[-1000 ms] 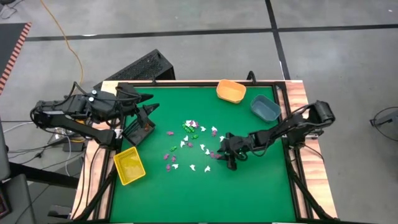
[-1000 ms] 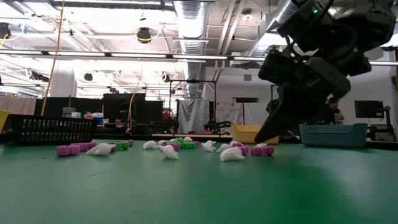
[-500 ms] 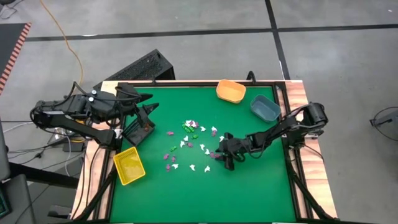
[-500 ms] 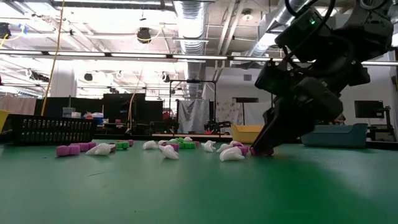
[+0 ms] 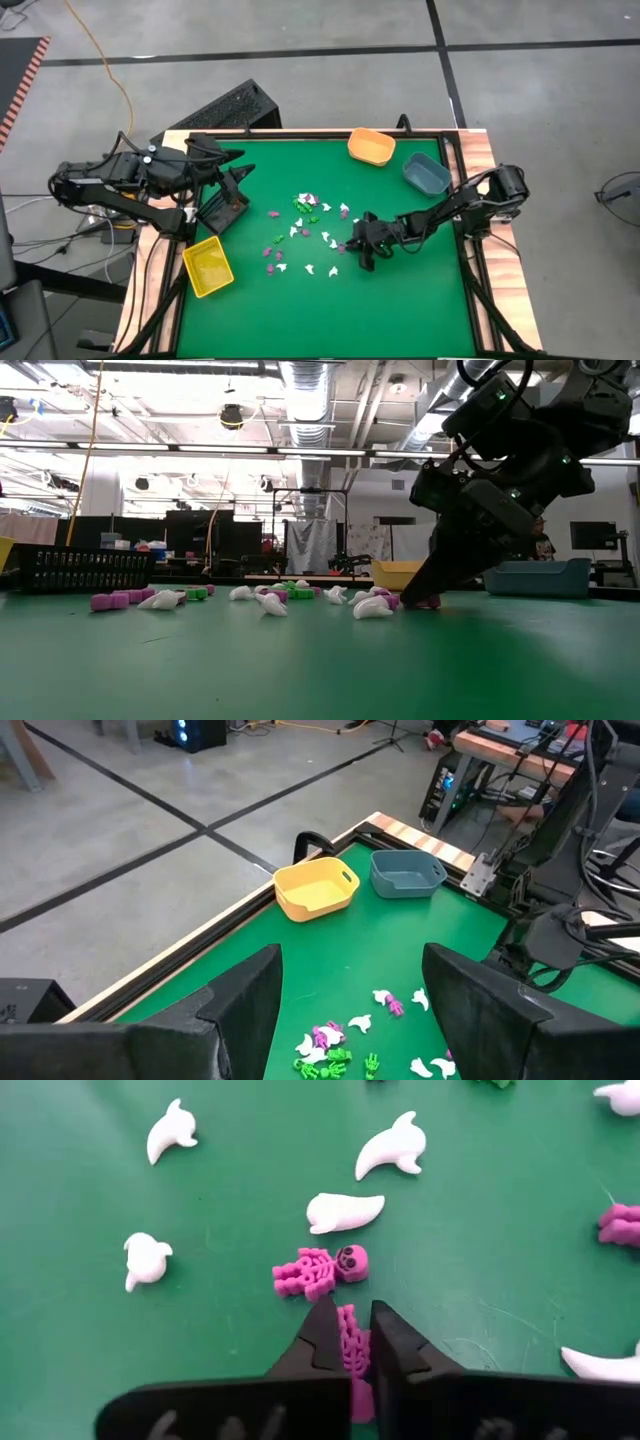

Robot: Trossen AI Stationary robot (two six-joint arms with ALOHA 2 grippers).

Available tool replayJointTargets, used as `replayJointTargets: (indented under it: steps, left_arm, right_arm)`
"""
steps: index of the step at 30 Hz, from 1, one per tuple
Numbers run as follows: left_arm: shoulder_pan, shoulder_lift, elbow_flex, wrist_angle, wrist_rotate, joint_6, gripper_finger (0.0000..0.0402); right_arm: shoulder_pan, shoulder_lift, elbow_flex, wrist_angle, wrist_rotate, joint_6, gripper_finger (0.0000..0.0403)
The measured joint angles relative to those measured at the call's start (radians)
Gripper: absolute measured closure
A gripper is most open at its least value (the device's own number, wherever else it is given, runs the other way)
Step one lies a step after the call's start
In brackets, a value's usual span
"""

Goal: Sort Halloween decoration
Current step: Put the pink skeleton toy into the yellow bin

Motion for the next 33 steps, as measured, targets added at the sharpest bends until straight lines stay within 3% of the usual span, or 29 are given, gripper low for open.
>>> replayJointTargets:
  steps: [20,26,33]
  left_arm:
    - [0.0,-0.003,0.0,-0.009,-0.002,0.002,0.017]
    - [0.0,-0.003,0.0,-0.008,-0.002,0.002,0.017]
    - [0.0,-0.003,0.0,-0.004,0.001,-0.003,0.017]
  right_arm:
    - [-0.016,-0.122,0.076,-0.009,0.027,0.019,0.0396]
    - [-0.039,-0.087,0.218,-0.007,0.029,-0.136,0.0397]
    - [-0.082,0.063,0.455,-0.035,0.025,-0.282,0.0397]
